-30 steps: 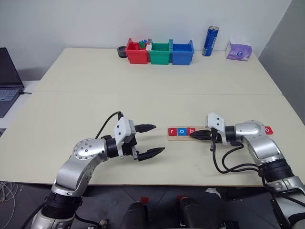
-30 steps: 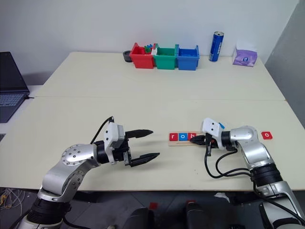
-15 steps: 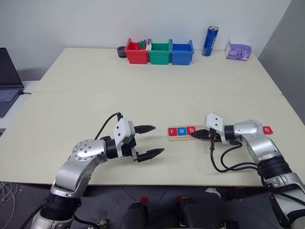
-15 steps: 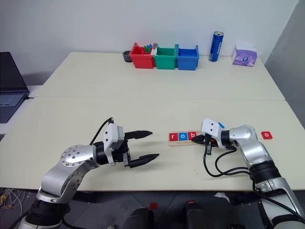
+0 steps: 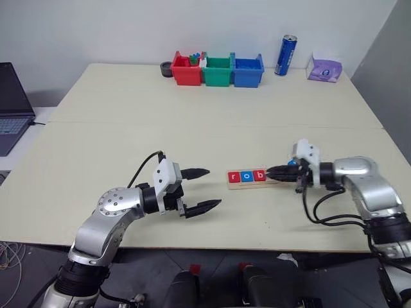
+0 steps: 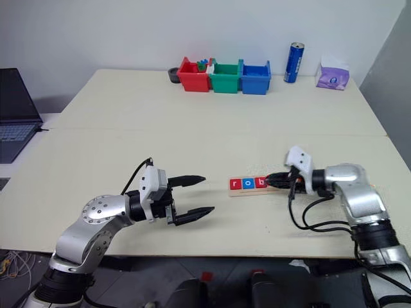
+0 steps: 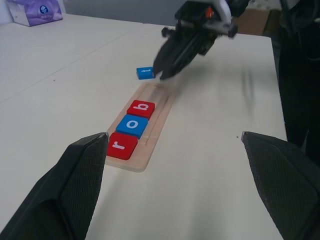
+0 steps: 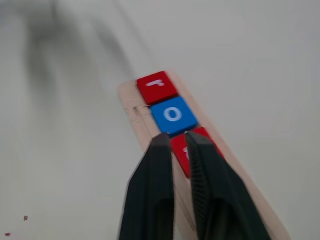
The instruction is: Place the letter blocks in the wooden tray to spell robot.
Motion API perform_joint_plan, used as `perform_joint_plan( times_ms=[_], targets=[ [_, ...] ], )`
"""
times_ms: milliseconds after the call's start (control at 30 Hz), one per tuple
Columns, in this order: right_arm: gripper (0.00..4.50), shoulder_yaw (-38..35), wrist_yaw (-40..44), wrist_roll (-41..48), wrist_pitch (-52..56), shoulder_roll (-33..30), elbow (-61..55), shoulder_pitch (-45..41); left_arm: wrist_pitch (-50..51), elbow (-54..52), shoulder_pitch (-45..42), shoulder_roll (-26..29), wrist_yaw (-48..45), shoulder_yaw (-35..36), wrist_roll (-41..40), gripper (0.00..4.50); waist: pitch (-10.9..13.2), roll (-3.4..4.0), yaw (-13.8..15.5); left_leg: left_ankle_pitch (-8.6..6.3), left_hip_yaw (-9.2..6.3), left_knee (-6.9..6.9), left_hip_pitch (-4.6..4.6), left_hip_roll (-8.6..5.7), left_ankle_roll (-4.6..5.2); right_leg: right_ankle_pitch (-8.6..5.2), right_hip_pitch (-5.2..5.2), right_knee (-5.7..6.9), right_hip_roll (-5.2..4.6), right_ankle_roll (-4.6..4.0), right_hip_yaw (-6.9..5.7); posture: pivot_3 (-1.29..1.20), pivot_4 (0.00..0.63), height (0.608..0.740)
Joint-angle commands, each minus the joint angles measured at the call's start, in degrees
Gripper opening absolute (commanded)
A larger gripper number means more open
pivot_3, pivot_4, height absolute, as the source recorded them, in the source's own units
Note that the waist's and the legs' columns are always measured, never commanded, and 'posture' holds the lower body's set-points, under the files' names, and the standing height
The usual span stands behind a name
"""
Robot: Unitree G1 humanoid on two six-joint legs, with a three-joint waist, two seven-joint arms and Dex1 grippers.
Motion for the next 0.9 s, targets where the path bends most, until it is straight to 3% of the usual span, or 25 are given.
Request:
perform_joint_plan(
  times_ms=[33,233,267,367,500,900],
  targets=[
    [2.00,-7.42,-8.00,2.41,5.09,0.06,-5.94,3.67,-1.10,-1.94,0.03,-0.33,-0.03,0.18,-0.20,4.50,0.00,0.00,-0.03,0.00,0.03,0.01,0.01,-0.02,0.00,0.00,0.00,0.00,0.00,0.01,0.01,0.00,0.150,0.740],
    [4.19,-15.19,-25.05,-1.27,7.14,3.77,-10.60,11.80,-1.23,-1.19,-0.73,-0.86,-0.44,-0.40,-0.11,4.50,0.00,0.00,-0.09,0.00,0.07,0.00,0.01,-0.04,0.00,-0.04,0.00,0.00,0.04,0.08,0.05,0.00,0.150,0.740],
    [4.49,-16.50,-32.03,-4.53,6.64,5.94,-11.18,13.13,-1.30,-0.88,-1.08,-0.99,-0.66,-0.67,-0.06,4.50,0.00,0.00,-0.11,0.00,0.08,-0.01,0.01,-0.05,0.00,-0.05,0.00,0.01,0.04,0.09,0.06,0.00,0.150,0.740],
    [4.49,-18.80,-46.73,-11.15,6.45,11.43,-12.76,16.25,-1.42,0.03,-2.09,-1.35,-1.19,-1.33,0.04,4.50,-0.02,0.01,-0.15,0.01,0.07,0.00,0.01,-0.05,-0.02,-0.10,0.00,0.02,0.07,0.18,0.12,0.00,0.150,0.740],
    [4.49,-19.45,-53.48,-13.26,6.15,15.14,-14.15,17.04,-1.38,0.91,-3.16,-1.70,-1.73,-1.59,0.16,4.50,-0.04,0.06,-0.42,0.01,0.16,-0.03,0.03,-0.05,-0.02,-0.15,-0.05,0.03,0.10,0.26,0.15,0.00,0.150,0.740],
    [4.49,-25.81,-59.97,-12.56,4.32,15.44,-10.35,18.28,-1.68,2.71,-5.12,-2.22,-3.04,-2.51,0.40,4.50,-0.04,0.07,-0.31,0.01,0.17,-0.03,0.02,-0.09,-0.01,-0.16,-0.04,0.00,0.16,0.27,0.16,0.00,0.150,0.740]
  ],
)
